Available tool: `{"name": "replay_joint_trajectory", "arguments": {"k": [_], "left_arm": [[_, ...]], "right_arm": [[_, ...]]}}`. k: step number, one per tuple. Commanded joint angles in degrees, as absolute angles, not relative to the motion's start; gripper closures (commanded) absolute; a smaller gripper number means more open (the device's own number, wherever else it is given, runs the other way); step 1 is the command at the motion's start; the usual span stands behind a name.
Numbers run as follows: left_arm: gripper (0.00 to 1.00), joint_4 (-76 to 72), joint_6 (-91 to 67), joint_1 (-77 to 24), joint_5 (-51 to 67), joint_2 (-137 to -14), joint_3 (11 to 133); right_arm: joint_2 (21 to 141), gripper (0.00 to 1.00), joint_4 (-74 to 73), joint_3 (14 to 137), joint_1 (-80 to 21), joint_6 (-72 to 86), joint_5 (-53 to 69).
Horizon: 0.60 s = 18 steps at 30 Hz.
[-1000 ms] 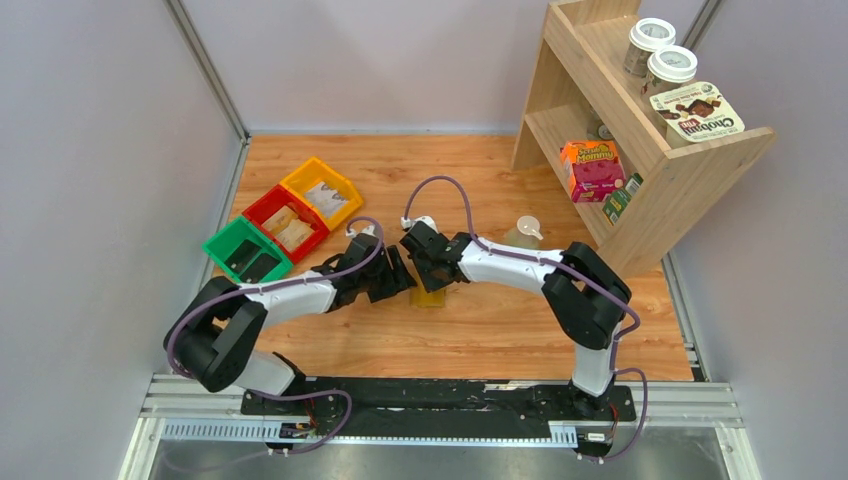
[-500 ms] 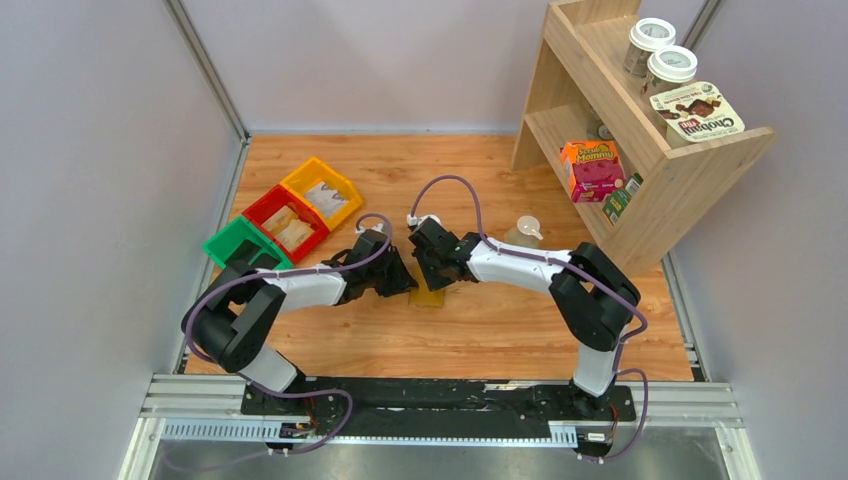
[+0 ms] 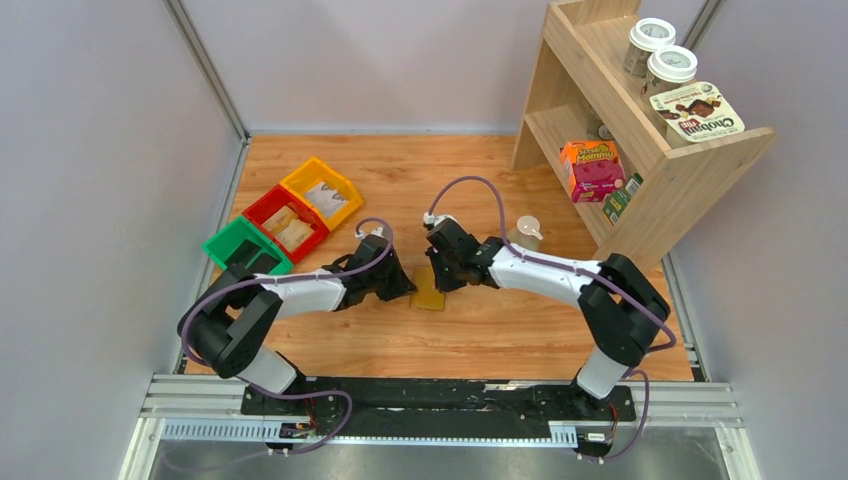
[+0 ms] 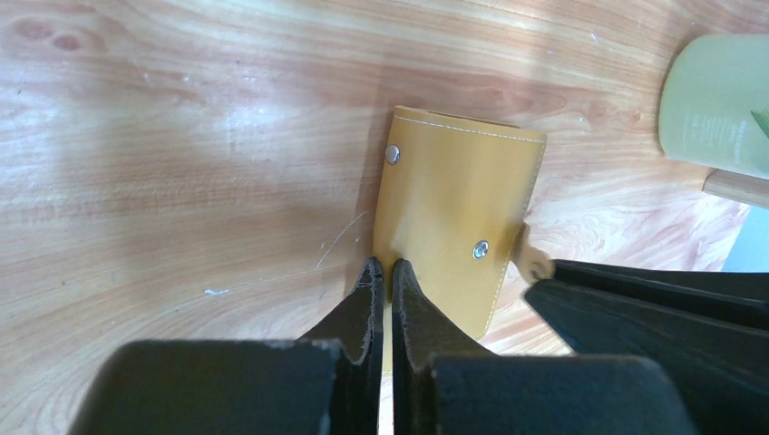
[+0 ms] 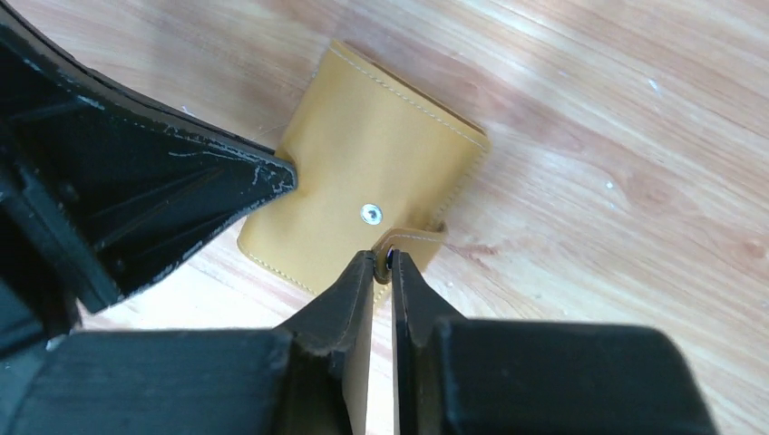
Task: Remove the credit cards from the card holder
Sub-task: Open the card holder at the center of the board.
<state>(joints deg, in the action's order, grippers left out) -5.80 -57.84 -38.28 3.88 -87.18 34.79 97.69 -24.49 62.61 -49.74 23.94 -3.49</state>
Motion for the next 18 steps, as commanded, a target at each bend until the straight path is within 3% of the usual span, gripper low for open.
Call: {"name": "replay_joint_trajectory", "arguments": {"k": [1, 10, 18], "left_arm": [[1.00, -1.7, -58.2, -38.6, 0.2, -86.0, 32.5], [1.00, -1.5, -58.4, -39.0, -1.2, -84.4, 31.6], [1.00, -1.3, -58.3, -39.3, -1.7, -83.7, 31.4]], "right_arm": [[90.8, 0.93, -20.3, 58.8, -48.0, 28.6, -3.2], [88.2, 0.79, -20.1, 51.8, -44.8, 32.5, -4.8], [89.7, 0.57, -15.9, 52.3, -44.4, 34.3, -1.0]]}}
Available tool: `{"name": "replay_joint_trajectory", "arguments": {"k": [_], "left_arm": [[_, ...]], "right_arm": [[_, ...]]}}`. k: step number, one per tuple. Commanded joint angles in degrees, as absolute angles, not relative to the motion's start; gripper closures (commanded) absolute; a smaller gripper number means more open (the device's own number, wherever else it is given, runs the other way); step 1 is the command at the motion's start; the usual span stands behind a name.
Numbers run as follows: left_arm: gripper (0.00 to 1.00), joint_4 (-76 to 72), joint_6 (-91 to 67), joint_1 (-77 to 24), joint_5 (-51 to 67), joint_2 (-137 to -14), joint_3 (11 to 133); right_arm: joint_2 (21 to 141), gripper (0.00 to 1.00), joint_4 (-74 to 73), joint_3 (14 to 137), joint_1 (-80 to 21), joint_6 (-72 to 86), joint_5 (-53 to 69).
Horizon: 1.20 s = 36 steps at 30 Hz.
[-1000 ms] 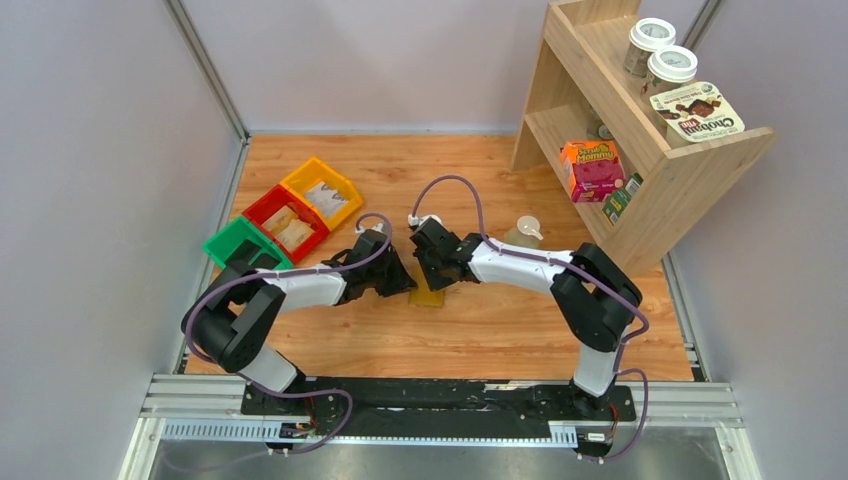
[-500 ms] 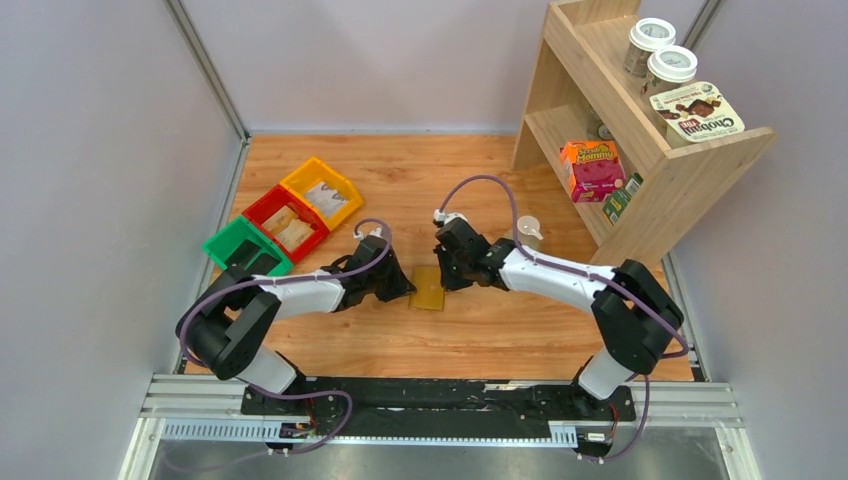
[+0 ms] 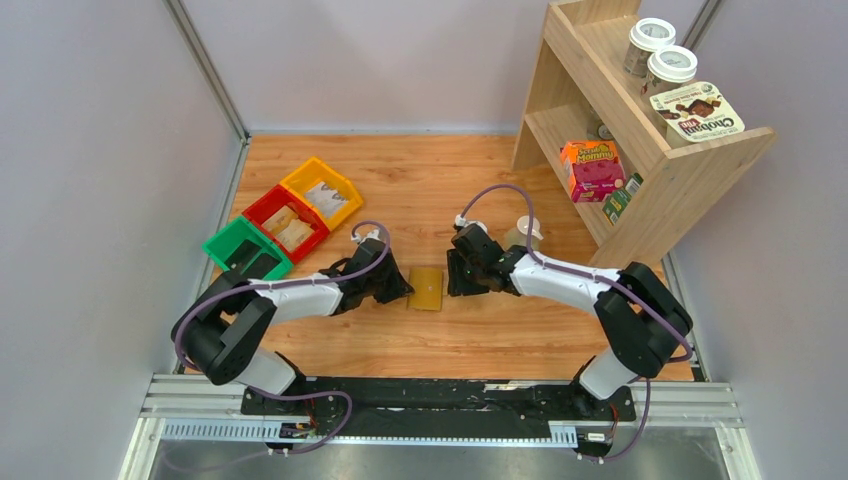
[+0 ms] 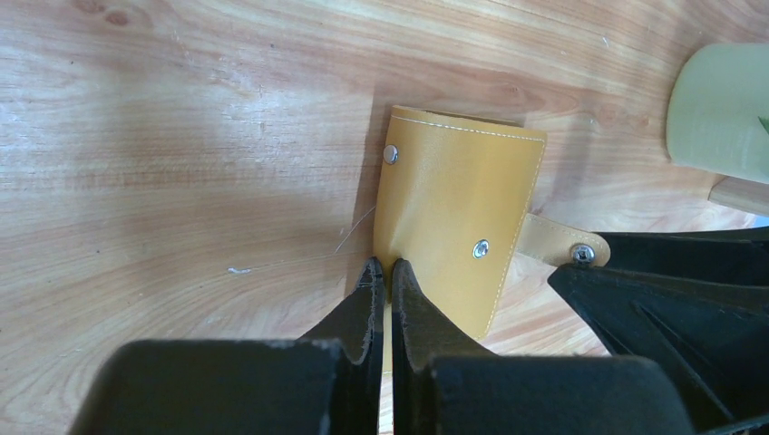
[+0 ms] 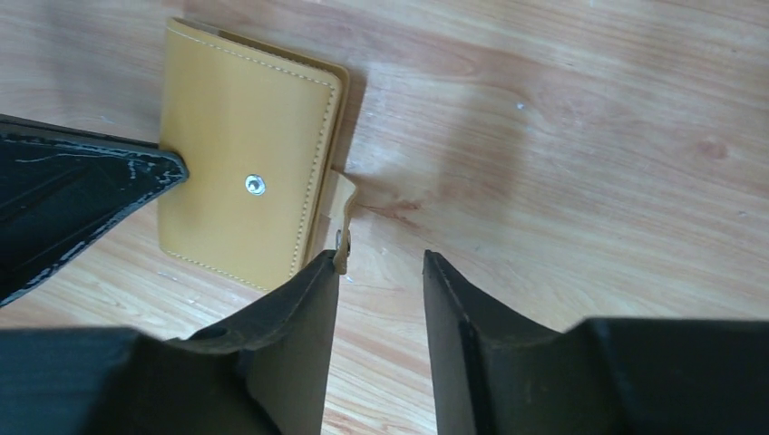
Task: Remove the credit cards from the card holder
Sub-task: Open the card holder at the center of the board.
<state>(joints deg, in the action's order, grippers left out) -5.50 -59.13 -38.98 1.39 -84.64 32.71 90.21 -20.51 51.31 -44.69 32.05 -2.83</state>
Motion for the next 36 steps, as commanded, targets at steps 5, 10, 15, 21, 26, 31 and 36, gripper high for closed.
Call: {"name": "replay_joint_trajectory", "arguments": {"k": [5, 10, 15, 21, 26, 31, 36], "left_arm": [[1.00, -1.1, -58.3, -39.6, -1.9, -83.1, 31.3], [1.00, -1.0, -58.3, -39.6, -2.2, -83.1, 31.4], [1.00, -0.9, -58.2, -39.6, -2.5, -82.9, 31.3], [0.96, 2.3, -56.9, -40.5, -4.4, -82.7, 33.1], [0.71, 9.5, -53.3, -44.5, -9.7, -82.2, 39.4], [0.23, 19.1, -50.5, -48.4, -17.7, -83.2, 46.6], [0.17, 24.5, -49.0, -50.6, -20.0, -88.2, 54.2]], "right_arm": [[90.3, 0.52, -12.8, 51.6, -43.2, 36.3, 3.3], [92.0, 0.66, -12.2, 51.4, -42.2, 36.7, 2.5], [92.7, 0.84, -11.4, 49.6, -42.0, 37.4, 2.8], [91.5, 1.00, -10.1, 47.0, -41.5, 38.2, 2.0], [90.5, 1.00, -4.5, 43.8, -40.9, 39.4, 4.6], [89.2, 1.00, -0.5, 41.0, -40.3, 40.3, 6.2], [88.7, 1.00, 3.0, 39.2, -40.3, 41.0, 5.9]]}}
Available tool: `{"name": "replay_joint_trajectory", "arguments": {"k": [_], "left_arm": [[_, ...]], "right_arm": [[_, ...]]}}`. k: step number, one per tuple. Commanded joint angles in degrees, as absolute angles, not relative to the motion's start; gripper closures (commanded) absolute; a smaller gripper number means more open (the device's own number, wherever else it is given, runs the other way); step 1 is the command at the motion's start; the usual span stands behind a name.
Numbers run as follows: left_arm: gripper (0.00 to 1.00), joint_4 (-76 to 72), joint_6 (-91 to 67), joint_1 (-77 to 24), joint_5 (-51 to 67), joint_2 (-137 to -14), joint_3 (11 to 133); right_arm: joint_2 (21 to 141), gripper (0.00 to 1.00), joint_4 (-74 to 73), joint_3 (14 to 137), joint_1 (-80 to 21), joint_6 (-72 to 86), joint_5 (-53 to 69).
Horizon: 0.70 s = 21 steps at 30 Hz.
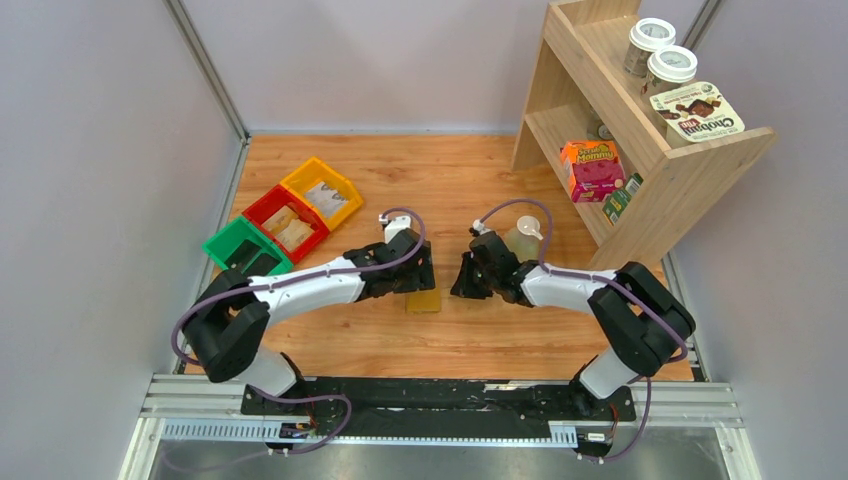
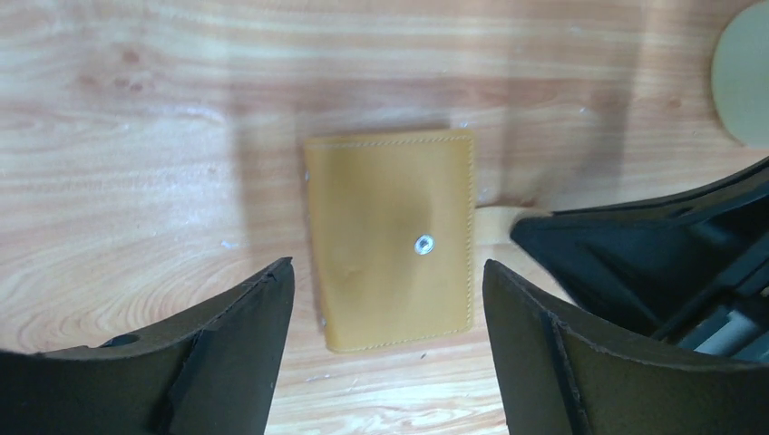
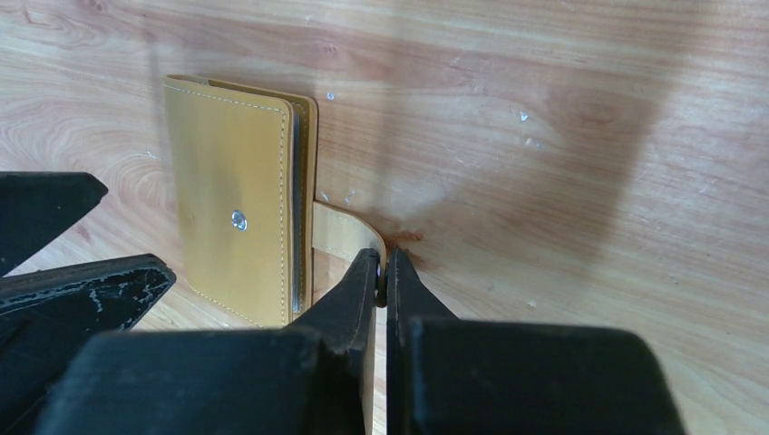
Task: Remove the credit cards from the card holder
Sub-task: Open the card holder at the center of the board.
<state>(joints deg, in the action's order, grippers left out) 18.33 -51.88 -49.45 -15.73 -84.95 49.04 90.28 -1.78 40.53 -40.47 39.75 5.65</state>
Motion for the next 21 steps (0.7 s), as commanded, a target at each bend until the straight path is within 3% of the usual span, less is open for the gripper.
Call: {"name": "replay_joint_trajectory", "arguments": {"k": [1, 21], "left_arm": [[0.17, 24.5, -48.7, -50.6, -19.7, -89.3, 55.4], [0.10, 32.0, -44.5, -52.5, -24.3, -104.4, 70.6]], "right_arm": [[88.7, 1.00, 3.2, 39.0, -40.3, 41.1, 6.0], [89.2, 1.00, 5.4, 37.9, -40.3, 41.7, 6.1]]}}
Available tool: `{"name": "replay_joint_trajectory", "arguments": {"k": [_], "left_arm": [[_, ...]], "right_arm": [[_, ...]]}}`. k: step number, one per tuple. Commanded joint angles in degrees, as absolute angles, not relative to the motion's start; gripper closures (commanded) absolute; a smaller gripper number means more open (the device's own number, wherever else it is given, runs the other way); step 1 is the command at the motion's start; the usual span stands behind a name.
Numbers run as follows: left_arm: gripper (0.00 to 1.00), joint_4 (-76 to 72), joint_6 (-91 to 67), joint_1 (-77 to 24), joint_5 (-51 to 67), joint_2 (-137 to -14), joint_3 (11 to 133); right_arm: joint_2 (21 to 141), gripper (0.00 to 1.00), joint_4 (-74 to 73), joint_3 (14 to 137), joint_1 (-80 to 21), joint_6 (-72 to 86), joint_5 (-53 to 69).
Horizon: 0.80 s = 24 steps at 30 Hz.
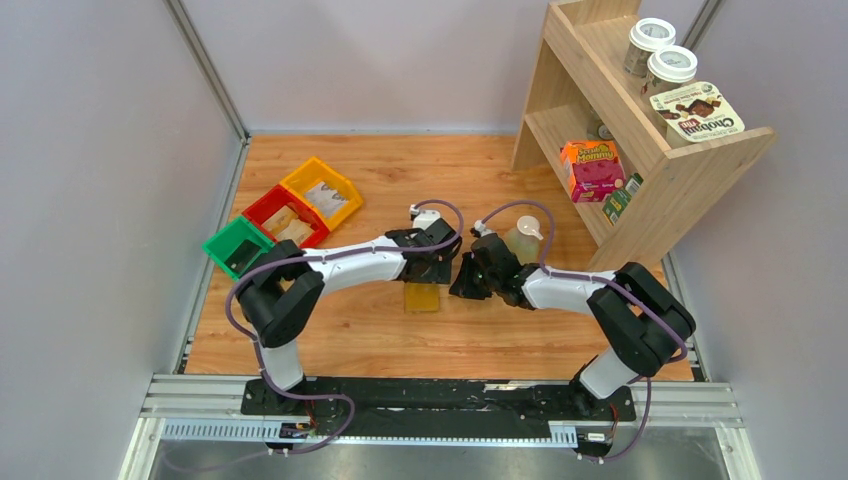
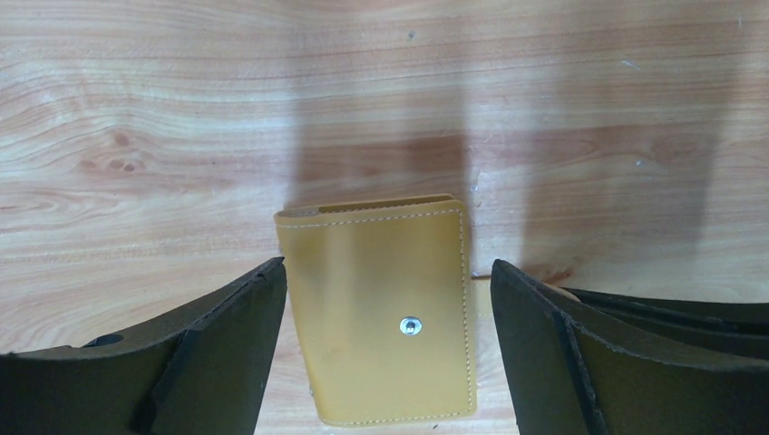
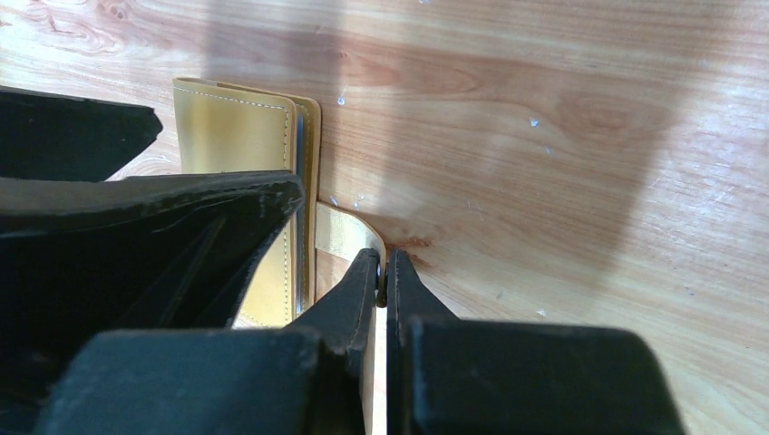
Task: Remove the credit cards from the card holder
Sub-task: Open the card holder at the center of the board.
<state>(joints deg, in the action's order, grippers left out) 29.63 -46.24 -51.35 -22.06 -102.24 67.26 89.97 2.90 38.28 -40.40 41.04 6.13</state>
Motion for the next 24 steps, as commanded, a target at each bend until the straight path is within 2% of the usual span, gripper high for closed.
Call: {"name": "replay_joint_trajectory", "arguments": {"k": [1, 7, 15, 20, 24], "left_arm": [[0.11, 32.3, -44.3, -52.7, -24.6, -105.1, 70.9], [0.13, 33.7, -44.4, -53.7, -26.8, -106.4, 71.5], [0.31, 35.9, -43.9, -53.7, -30.5, -99.8, 70.1], [0.36, 35.9, -44.0, -53.5, -30.8, -95.3, 67.7], [0.45, 35.9, -44.6, -53.4, -31.4, -91.9, 64.9]], "right_arm": [[89.2, 1.00, 5.4, 37.9, -40.3, 41.7, 5.9], [89.1, 1.00, 5.4, 37.8, -40.3, 41.7, 6.0], [88.8, 1.00, 5.4, 37.5, -40.3, 41.7, 5.7], [88.8, 1.00, 5.3, 37.5, -40.3, 41.6, 5.5], [88.2, 1.00, 4.9, 37.3, -40.3, 41.4, 5.1]]}}
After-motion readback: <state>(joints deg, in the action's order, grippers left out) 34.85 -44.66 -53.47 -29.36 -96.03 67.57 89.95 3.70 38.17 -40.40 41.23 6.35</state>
